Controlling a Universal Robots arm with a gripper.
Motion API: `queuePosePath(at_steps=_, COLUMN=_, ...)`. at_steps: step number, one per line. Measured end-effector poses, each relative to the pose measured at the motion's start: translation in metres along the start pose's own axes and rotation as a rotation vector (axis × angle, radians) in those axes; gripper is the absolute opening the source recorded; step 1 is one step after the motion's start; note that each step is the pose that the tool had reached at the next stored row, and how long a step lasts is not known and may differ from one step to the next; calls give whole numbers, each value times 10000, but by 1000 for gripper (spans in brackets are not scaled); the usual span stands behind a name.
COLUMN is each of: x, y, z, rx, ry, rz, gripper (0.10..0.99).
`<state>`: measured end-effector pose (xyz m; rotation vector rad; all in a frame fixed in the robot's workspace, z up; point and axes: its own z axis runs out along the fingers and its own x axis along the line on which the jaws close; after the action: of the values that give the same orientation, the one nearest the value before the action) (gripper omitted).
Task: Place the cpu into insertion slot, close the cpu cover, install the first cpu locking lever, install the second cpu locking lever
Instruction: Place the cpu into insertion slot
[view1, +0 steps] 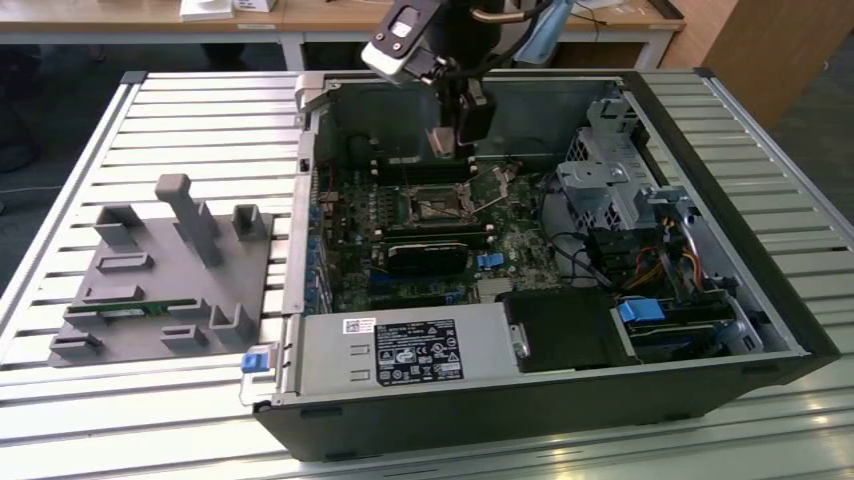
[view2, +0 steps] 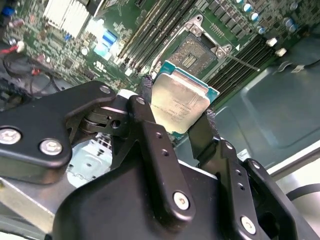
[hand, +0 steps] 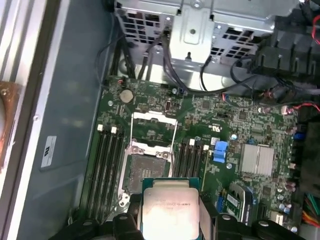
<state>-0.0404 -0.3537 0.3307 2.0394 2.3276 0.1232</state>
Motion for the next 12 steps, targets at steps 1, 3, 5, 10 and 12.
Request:
queuePosePath(at_steps=1, x=0, y=-1, z=12, rx=-4, ry=-16, rz=178, gripper=537)
queuePosePath(at_steps=3, x=0, y=-2, z=29, rx=-9, ry=-50, rz=504, gripper=537)
queuePosePath(at_steps=5, x=-1, y=-3, z=40, rx=-12, ry=-85, rz=659, gripper=537)
queuePosePath(at_steps=10, x=4, y=-6, z=75, rx=-18, ry=-91, rz=669, gripper=537)
queuePosePath(at_steps=12, x=17, y=-6, z=94, rx=-19, ry=-90, rz=670, gripper=537)
